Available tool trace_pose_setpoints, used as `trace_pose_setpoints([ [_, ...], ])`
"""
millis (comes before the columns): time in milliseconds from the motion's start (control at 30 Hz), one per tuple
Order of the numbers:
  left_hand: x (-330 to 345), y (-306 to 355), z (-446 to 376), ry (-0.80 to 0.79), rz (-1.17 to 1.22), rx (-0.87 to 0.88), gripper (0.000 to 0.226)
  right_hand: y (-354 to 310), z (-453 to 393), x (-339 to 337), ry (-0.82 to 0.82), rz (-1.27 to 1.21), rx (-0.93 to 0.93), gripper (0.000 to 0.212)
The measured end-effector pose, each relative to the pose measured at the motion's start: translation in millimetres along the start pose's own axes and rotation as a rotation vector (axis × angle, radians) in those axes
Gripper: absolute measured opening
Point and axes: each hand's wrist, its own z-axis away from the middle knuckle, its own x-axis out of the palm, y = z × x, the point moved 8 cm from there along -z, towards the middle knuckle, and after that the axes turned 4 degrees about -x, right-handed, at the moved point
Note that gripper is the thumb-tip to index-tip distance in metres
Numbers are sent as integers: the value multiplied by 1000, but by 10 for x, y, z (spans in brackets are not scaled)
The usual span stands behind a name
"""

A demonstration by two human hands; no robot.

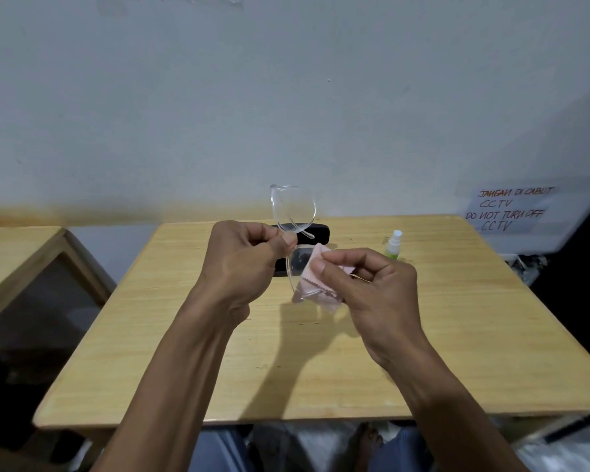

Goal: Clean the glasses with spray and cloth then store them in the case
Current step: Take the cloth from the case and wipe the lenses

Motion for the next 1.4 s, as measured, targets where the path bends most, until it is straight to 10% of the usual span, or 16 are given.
trace_pose_setpoints([
  [1400,4,-38,-60,74,46,-2,22,41,29,-54,55,-66,25,11],
])
